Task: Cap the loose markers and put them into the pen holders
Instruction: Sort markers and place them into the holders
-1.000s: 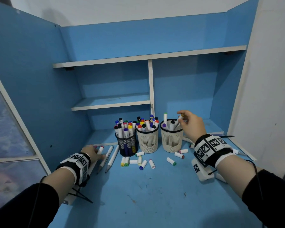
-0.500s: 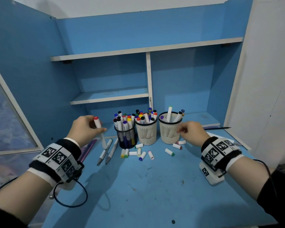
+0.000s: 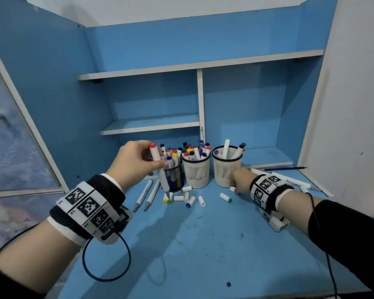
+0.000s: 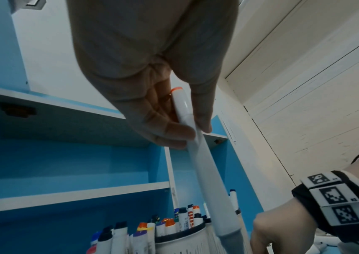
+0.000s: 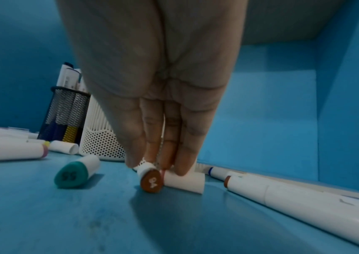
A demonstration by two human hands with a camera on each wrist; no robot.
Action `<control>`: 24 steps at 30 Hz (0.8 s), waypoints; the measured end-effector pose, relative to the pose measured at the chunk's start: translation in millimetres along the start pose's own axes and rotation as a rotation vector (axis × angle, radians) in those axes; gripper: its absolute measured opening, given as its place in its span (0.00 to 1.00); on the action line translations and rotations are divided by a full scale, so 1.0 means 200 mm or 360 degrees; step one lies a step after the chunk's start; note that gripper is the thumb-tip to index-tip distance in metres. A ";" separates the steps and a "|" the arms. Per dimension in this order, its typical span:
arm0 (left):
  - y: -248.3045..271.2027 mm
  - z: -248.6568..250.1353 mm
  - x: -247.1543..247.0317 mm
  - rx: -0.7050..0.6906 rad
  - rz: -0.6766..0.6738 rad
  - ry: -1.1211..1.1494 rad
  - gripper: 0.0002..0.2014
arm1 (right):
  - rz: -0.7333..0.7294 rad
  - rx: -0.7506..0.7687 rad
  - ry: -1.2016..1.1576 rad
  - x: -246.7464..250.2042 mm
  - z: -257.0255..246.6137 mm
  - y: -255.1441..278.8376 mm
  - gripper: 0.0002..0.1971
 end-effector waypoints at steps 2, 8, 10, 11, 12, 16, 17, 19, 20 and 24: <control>0.00 0.02 0.00 0.0003 0.0026 0.0063 0.12 | -0.0008 -0.0033 0.0053 0.00 0.00 0.00 0.09; 0.02 0.05 -0.03 0.0003 0.0049 0.0168 0.18 | -0.0050 0.0040 -0.0001 -0.01 -0.03 0.02 0.03; 0.03 0.06 -0.04 -0.0011 0.0049 0.0219 0.15 | -0.0102 0.0089 -0.0004 -0.02 -0.04 0.03 0.12; 0.03 0.06 -0.05 -0.0015 0.0051 0.0261 0.14 | -0.0113 0.0090 -0.0020 -0.02 -0.04 0.04 0.09; 0.04 0.07 -0.06 -0.0018 0.0054 0.0323 0.12 | -0.0097 0.0118 -0.0037 -0.02 -0.04 0.05 0.05; 0.08 0.10 -0.10 -0.0002 0.0026 0.0631 0.11 | 0.0068 0.0167 -0.0306 0.04 -0.07 0.10 0.13; 0.09 0.11 -0.11 -0.0005 0.0023 0.0703 0.11 | 0.0154 0.0171 -0.0408 0.07 -0.08 0.13 0.14; 0.12 0.11 -0.13 -0.0008 0.0035 0.0846 0.11 | 0.0292 0.0203 -0.0617 0.13 -0.09 0.20 0.15; 0.13 0.11 -0.14 -0.0001 0.0053 0.0920 0.11 | 0.0338 0.0214 -0.0743 0.15 -0.10 0.25 0.15; 0.15 0.06 -0.18 0.0054 0.0163 0.1154 0.10 | 0.0551 0.0195 -0.1387 0.23 -0.06 0.46 0.12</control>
Point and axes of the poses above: each hand's wrist, its own y-axis away from the middle knuckle, its own x-axis out of the back of the hand, z = x × y, the point moved 10 cm from there along -y, towards the middle knuckle, and after that the axes turned 1 degree about z, right-handed, at the moved point
